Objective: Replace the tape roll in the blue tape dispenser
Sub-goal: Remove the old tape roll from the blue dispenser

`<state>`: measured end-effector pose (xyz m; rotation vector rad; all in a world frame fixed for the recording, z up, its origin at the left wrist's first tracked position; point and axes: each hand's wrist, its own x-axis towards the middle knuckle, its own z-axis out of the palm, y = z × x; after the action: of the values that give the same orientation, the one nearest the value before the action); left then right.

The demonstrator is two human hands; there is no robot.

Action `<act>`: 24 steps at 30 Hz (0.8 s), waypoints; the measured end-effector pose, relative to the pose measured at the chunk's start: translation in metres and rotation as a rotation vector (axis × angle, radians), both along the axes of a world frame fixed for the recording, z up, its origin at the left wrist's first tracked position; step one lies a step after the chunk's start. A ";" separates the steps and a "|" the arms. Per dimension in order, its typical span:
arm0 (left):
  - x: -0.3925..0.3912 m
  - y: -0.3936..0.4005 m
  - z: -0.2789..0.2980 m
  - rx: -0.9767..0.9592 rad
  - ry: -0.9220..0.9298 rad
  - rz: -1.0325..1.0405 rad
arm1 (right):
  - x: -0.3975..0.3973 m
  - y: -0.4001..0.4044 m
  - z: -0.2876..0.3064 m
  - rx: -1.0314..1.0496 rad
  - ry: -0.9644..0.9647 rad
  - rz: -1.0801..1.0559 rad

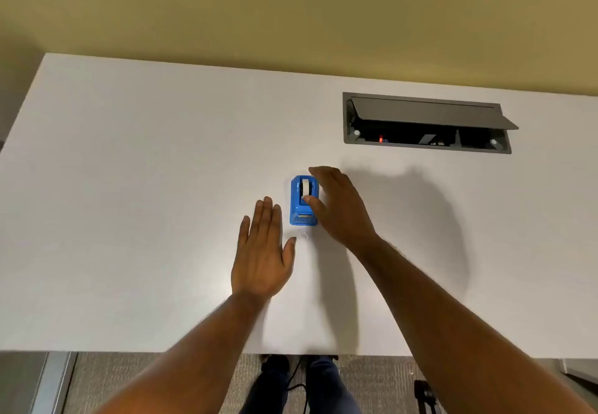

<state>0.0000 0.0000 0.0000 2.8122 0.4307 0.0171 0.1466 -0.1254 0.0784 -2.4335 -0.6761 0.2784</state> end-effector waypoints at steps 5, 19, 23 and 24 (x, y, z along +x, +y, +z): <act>0.000 0.001 -0.002 0.010 0.005 0.004 | 0.011 0.003 0.001 -0.109 0.031 0.112; 0.000 0.001 -0.003 -0.003 0.029 0.014 | 0.017 0.013 -0.007 -0.190 -0.113 0.175; 0.000 0.001 -0.001 -0.010 0.023 0.018 | 0.013 0.013 -0.007 -0.184 -0.137 0.174; 0.000 0.001 -0.001 -0.011 0.017 0.018 | 0.012 0.013 -0.006 -0.186 -0.138 0.175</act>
<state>0.0002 0.0006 -0.0014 2.7994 0.4589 -0.0057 0.1585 -0.1124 0.0724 -2.5909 -0.9647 0.2544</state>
